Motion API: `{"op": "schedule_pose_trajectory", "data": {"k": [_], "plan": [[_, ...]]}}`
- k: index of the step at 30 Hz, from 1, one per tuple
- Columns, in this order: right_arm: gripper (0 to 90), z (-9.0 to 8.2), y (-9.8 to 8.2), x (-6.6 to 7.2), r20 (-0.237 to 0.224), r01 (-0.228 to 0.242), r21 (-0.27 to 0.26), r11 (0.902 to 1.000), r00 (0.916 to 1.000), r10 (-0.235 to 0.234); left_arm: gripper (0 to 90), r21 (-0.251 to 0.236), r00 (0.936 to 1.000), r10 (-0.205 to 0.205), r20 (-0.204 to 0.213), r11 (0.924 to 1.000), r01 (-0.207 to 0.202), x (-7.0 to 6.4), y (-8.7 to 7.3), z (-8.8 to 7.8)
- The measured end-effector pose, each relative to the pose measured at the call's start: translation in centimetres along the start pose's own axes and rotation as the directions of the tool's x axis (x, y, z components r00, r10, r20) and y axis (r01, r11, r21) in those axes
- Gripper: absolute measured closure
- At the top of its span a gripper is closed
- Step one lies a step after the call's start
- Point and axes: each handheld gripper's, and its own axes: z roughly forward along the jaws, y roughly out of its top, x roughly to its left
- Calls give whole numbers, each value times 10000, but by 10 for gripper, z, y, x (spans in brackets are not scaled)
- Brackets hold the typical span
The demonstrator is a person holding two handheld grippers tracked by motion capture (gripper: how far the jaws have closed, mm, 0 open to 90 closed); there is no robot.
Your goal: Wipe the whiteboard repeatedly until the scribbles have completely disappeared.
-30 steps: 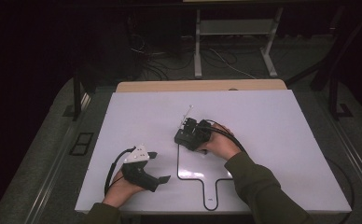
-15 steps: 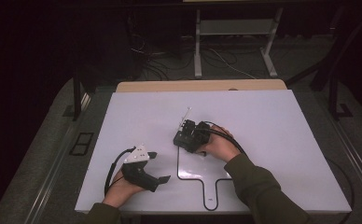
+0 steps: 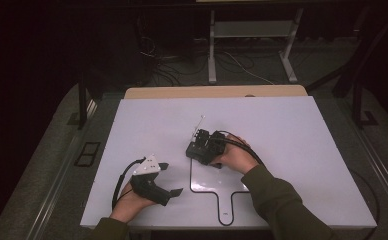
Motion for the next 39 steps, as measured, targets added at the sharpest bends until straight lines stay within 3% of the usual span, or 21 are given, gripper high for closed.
{"op": "schedule_pose_trajectory", "data": {"k": [6,10,15,25,32,35,39], "plan": [[387,2,1,-21,340,-448,74,9990,9984,445,0,-8,10000,-22,16,10000,22,0,0,0],[387,2,1,-26,456,-611,98,9981,9971,606,0,-12,10000,-7,5,10000,7,0,0,0],[387,2,1,-23,458,-513,150,9986,9977,505,0,-16,10000,-15,15,10000,15,0,0,0],[386,0,-2,-2,-190,-10,46,10000,9998,11,0,6,10000,32,-9,10000,-32,0,0,0],[386,-2,-9,2,-499,-1,-211,9998,9988,-10,0,-16,10000,8,-2,10000,-8,0,0,0],[386,-4,-11,1,-852,-232,-471,9986,9962,191,0,-34,10000,-28,25,10000,28,1,0,0],[385,-10,-13,-4,-895,-422,-684,9968,9953,360,0,-47,10000,-9,24,10000,9,1,0,0]]}}
